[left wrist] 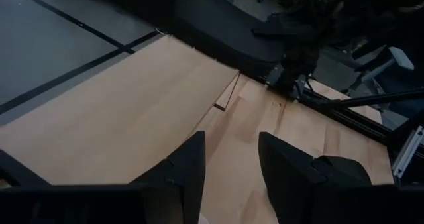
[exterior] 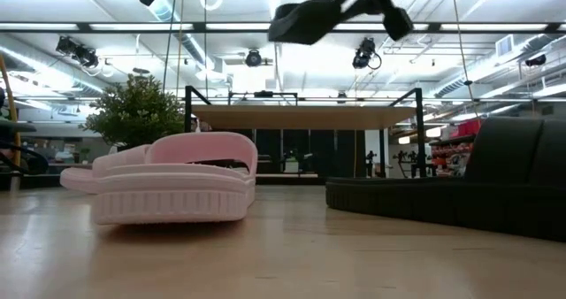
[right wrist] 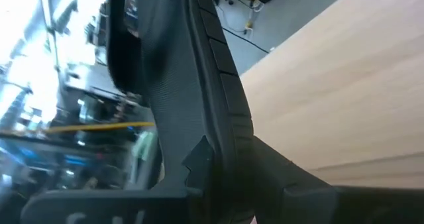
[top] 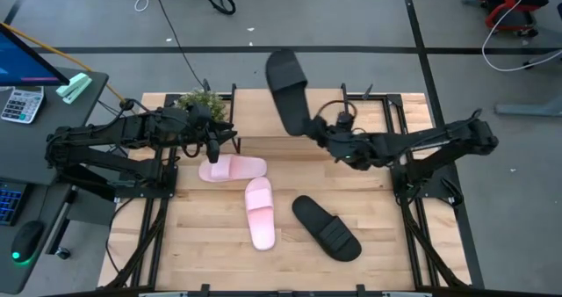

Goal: Pick and place slides into the shelf
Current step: Put the top black slide on the shelf

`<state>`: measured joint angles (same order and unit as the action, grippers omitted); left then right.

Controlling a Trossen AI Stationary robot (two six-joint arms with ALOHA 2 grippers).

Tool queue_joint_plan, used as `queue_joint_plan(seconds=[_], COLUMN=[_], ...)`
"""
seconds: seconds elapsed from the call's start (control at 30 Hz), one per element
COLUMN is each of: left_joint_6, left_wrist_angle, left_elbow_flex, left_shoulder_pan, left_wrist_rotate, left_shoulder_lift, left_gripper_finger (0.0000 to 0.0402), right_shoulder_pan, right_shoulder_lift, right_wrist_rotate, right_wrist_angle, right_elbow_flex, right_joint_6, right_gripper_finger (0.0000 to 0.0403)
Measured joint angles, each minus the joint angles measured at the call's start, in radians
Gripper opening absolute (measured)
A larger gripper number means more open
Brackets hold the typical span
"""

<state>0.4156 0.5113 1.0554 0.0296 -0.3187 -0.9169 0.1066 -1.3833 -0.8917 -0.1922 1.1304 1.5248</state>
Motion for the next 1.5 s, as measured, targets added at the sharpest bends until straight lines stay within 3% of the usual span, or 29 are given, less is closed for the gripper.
queue_joint_plan(seconds=[0.17,0.43,0.73,1.13,1.37,1.5], left_joint_6=[-0.006,-0.007,-0.001,0.050,0.030,-0.023], left_wrist_angle=[0.001,0.000,-0.059,-0.155,-0.154,-0.144], left_elbow_flex=[0.000,0.000,0.000,0.000,0.000,0.000], left_shoulder_pan=[0.000,0.000,0.000,-0.001,-0.001,-0.001], left_wrist_rotate=[0.000,0.000,0.001,0.031,0.035,0.052], left_shoulder_lift=[0.000,0.000,0.000,0.012,0.036,0.069], left_gripper_finger=[0.0154,0.0155,0.0141,0.0144,0.0144,0.0138], right_shoulder_pan=[0.000,0.001,0.040,0.037,-0.022,-0.074], right_shoulder_lift=[-0.105,-0.164,-0.192,-0.305,-0.426,-0.519], right_wrist_rotate=[0.005,-0.011,-0.177,-0.270,-0.208,-0.121], right_wrist_angle=[-0.080,-0.074,-0.065,0.160,0.106,-0.110], right_elbow_flex=[0.116,0.138,0.137,0.139,0.360,0.564], right_joint_6=[0.001,0.000,0.058,0.227,0.125,0.129], right_gripper_finger=[0.0069,0.0069,0.0069,0.0069,0.0069,0.0068])
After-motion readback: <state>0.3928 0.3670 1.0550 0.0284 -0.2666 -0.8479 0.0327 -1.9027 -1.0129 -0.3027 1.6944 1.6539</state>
